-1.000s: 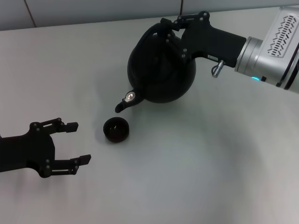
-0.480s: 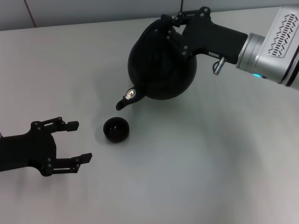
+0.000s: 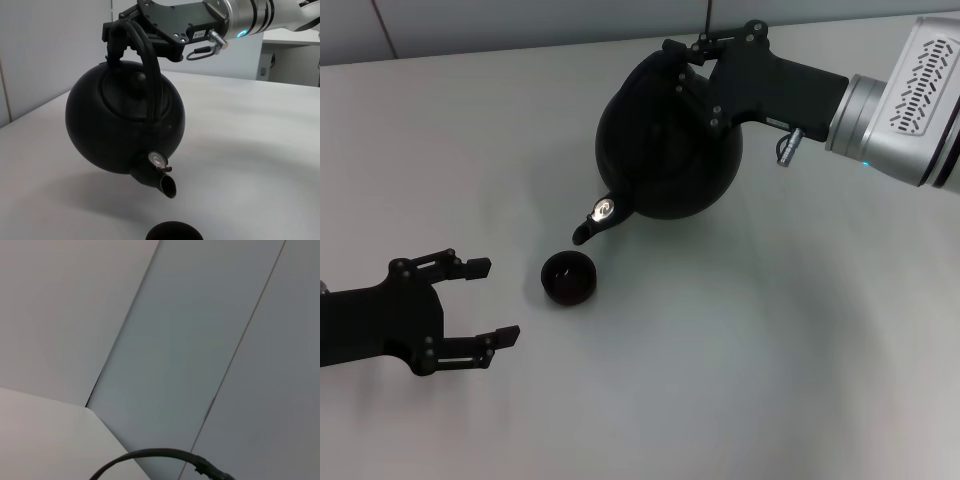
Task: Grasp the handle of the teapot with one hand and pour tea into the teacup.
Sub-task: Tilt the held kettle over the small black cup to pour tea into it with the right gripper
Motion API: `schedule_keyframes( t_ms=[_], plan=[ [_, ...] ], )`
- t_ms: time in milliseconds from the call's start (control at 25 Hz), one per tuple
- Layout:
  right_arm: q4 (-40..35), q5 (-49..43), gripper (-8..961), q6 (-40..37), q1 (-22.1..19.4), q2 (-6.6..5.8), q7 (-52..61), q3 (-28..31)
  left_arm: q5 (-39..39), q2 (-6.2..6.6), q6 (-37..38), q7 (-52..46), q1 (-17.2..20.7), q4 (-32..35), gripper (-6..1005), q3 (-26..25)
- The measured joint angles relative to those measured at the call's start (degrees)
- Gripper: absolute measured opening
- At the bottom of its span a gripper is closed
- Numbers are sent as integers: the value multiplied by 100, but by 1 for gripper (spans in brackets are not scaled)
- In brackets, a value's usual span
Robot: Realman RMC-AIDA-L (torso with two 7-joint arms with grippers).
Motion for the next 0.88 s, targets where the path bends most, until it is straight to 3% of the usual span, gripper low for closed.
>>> schedule_keyframes(
  t_ms=[880],
  plan=[
    [-214, -267, 109, 0, 7, 18, -68, 0, 0, -36, -18, 3, -4, -11, 863, 0]
  ],
)
